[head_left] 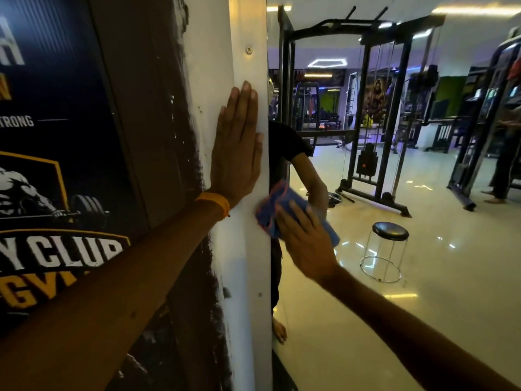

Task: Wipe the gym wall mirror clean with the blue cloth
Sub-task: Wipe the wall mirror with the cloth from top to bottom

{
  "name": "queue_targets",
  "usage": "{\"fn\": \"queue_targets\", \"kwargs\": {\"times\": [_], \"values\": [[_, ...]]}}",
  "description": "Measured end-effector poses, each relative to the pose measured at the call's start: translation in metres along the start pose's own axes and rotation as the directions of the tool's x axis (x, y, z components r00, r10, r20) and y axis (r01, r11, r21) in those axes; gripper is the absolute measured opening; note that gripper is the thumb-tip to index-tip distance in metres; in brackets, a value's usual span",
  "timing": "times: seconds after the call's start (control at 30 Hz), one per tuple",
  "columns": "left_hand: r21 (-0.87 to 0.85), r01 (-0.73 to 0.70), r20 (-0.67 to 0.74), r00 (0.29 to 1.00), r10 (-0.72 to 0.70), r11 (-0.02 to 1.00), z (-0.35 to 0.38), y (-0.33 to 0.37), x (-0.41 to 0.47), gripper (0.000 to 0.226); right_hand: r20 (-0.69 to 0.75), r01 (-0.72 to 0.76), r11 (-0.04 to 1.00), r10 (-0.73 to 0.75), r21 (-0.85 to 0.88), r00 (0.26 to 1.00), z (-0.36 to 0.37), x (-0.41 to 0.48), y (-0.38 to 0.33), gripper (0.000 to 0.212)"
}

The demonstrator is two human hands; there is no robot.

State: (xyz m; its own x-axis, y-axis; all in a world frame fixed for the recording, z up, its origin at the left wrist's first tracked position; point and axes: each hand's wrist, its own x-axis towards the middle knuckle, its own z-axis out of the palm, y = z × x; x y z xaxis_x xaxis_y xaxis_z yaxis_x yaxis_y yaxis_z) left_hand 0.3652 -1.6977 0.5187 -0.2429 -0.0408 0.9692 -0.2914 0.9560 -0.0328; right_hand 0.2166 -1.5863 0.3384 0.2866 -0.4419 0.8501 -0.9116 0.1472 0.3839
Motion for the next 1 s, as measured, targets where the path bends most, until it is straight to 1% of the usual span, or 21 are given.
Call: {"fn": "queue_targets", "kwargs": {"times": [0.1, 0.13, 0.2, 0.23, 0.27, 0.33, 0.37, 0.4, 0.43, 0.5, 0.53, 0.57, 0.6, 0.67, 0.73, 0.77, 0.8, 0.87, 0.9, 0.93, 1.0], "values": [[0.014, 0.051, -0.023, 0.998, -0.051, 0.999, 0.005, 0.007, -0.004, 0.055, 0.117, 0.133, 0.988, -0.124, -0.072, 0.985, 0.011, -0.067, -0.017, 0.063], [0.027, 0.067, -0.037, 0.997, -0.066, 0.997, 0.007, 0.009, -0.006, 0.054, 0.128, 0.155, 0.984, -0.144, -0.083, 0.981, 0.008, -0.065, -0.007, 0.063], [0.037, 0.079, -0.038, 0.996, -0.077, 0.996, 0.008, 0.014, -0.010, 0.054, 0.066, 0.142, 0.987, -0.137, -0.079, 0.988, -0.001, -0.034, 0.018, 0.059], [0.034, 0.075, -0.029, 0.997, -0.074, 0.997, 0.009, 0.015, -0.014, 0.055, 0.012, 0.079, 0.993, -0.078, -0.088, 0.997, -0.010, -0.011, 0.030, 0.055], [0.040, 0.080, -0.021, 0.997, -0.079, 0.996, 0.009, 0.016, -0.019, 0.055, -0.046, -0.039, 0.995, 0.036, -0.087, 0.998, -0.020, 0.013, 0.043, 0.051], [0.056, 0.094, -0.023, 0.995, -0.093, 0.994, 0.008, 0.019, -0.025, 0.055, -0.184, -0.305, 0.952, 0.299, -0.004, 0.936, -0.034, 0.053, 0.063, 0.049], [0.048, 0.097, -0.027, 0.995, -0.096, 0.994, 0.009, 0.019, -0.026, 0.055, -0.219, -0.391, 0.918, 0.395, 0.063, 0.892, -0.036, 0.062, 0.065, 0.050], [0.050, 0.097, -0.031, 0.995, -0.095, 0.994, 0.010, 0.019, -0.028, 0.055, -0.224, -0.416, 0.904, 0.428, 0.102, 0.876, -0.033, 0.059, 0.058, 0.053], [0.070, 0.098, -0.033, 0.995, -0.096, 0.993, 0.011, 0.020, -0.030, 0.055, -0.204, -0.390, 0.916, 0.401, 0.091, 0.893, -0.023, 0.041, 0.042, 0.061], [0.112, 0.097, -0.037, 0.995, -0.094, 0.989, 0.011, 0.020, -0.031, 0.055, -0.043, -0.199, 0.980, 0.200, 0.028, 0.979, 0.003, -0.026, -0.007, 0.079], [0.117, 0.092, -0.036, 0.995, -0.088, 0.989, 0.011, 0.019, -0.031, 0.055, 0.081, -0.078, 0.997, 0.078, -0.007, 0.994, 0.012, -0.065, -0.030, 0.085], [0.121, 0.090, -0.036, 0.996, -0.086, 0.989, 0.012, 0.019, -0.031, 0.055, 0.188, 0.020, 0.999, -0.013, -0.038, 0.982, 0.016, -0.095, -0.044, 0.088], [0.126, 0.090, -0.038, 0.996, -0.086, 0.988, 0.012, 0.018, -0.032, 0.055, 0.243, 0.077, 0.996, -0.063, -0.050, 0.968, 0.017, -0.109, -0.044, 0.087], [0.113, 0.092, -0.035, 0.995, -0.089, 0.989, 0.015, 0.016, -0.035, 0.055, 0.164, 0.077, 0.996, -0.069, -0.041, 0.984, 0.015, -0.095, -0.012, 0.080], [0.092, 0.099, -0.026, 0.995, -0.097, 0.991, 0.017, 0.017, -0.044, 0.055, 0.027, -0.097, 0.994, 0.098, -0.053, 0.995, -0.003, -0.055, 0.036, 0.071], [0.090, 0.099, -0.028, 0.995, -0.096, 0.991, 0.019, 0.018, -0.049, 0.055, -0.031, -0.223, 0.973, 0.222, -0.055, 0.975, -0.015, -0.034, 0.062, 0.065], [0.089, 0.101, -0.033, 0.995, -0.099, 0.991, 0.021, 0.019, -0.054, 0.055, -0.080, -0.348, 0.937, 0.347, 0.003, 0.934, -0.024, -0.019, 0.080, 0.059], [0.088, 0.109, -0.040, 0.994, -0.106, 0.990, 0.026, 0.018, -0.063, 0.055, -0.103, -0.568, 0.809, 0.584, 0.149, 0.805, -0.028, -0.007, 0.075, 0.055], [0.098, 0.113, -0.049, 0.993, -0.109, 0.989, 0.028, 0.019, -0.066, 0.056, -0.106, -0.602, 0.783, 0.619, 0.158, 0.778, -0.022, -0.010, 0.055, 0.056], [0.107, 0.114, -0.048, 0.993, -0.110, 0.988, 0.028, 0.020, -0.069, 0.056, -0.070, -0.573, 0.808, 0.585, 0.135, 0.808, -0.013, -0.020, 0.030, 0.057], [0.133, 0.107, -0.022, 0.994, -0.105, 0.985, 0.027, 0.023, -0.077, 0.059, 0.036, -0.327, 0.942, 0.325, 0.079, 0.945, 0.003, -0.054, -0.003, 0.061]]}}
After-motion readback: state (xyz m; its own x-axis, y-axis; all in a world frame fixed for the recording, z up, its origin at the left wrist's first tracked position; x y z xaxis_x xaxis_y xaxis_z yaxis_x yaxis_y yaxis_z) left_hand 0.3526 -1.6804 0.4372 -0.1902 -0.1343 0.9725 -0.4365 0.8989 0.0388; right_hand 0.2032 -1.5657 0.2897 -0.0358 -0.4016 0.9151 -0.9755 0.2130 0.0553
